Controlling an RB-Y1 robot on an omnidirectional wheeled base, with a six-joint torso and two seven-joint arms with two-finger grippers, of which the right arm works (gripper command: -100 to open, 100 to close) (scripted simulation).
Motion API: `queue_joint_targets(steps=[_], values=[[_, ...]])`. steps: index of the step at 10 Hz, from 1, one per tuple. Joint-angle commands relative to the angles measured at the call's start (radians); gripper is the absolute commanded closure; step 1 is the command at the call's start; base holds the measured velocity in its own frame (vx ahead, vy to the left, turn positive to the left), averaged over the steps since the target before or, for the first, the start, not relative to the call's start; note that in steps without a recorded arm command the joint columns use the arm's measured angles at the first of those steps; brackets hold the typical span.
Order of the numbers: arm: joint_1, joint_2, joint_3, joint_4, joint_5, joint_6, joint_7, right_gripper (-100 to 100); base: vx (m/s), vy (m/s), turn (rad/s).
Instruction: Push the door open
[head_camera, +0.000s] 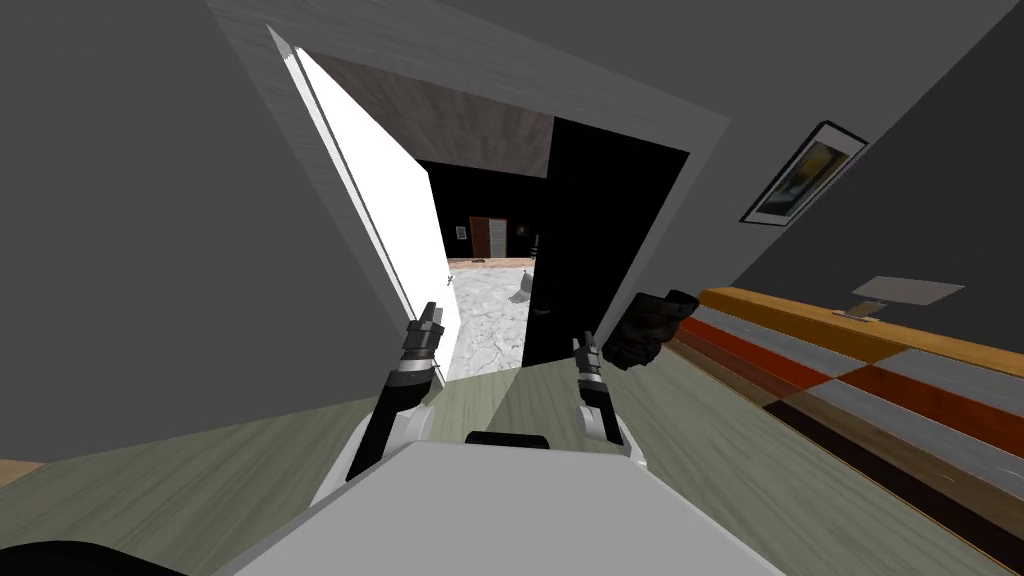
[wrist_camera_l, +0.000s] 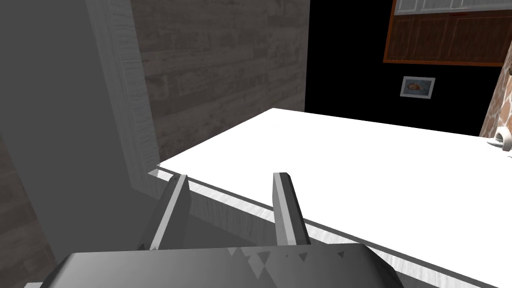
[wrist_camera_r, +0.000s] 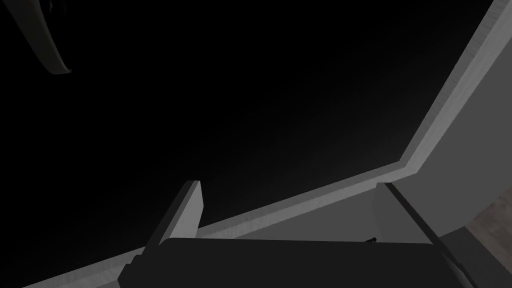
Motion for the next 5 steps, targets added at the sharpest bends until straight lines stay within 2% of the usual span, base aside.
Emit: queue_joint_targets(steps=[1, 2, 3, 4, 5], values=[[-0.024, -0.004, -0.003, 0.05, -0.003, -0.005, 0.001, -100, 0.04, -0.052, 0.125], [-0.043, -0.009, -0.004, 0.088, -0.006, -0.015, 0.001, -100, 0.049, -0.068, 0.222], [-0.043, -0.009, -0.004, 0.111, -0.006, -0.015, 0.001, -100, 0.043, -0.053, 0.084], [-0.062, -0.013, -0.006, 0.153, -0.009, -0.024, 0.0, -100, 0.042, -0.053, 0.1], [-0.081, -0.017, -0.007, 0.189, -0.012, -0.034, 0.0, -100, 0.053, -0.073, 0.239]])
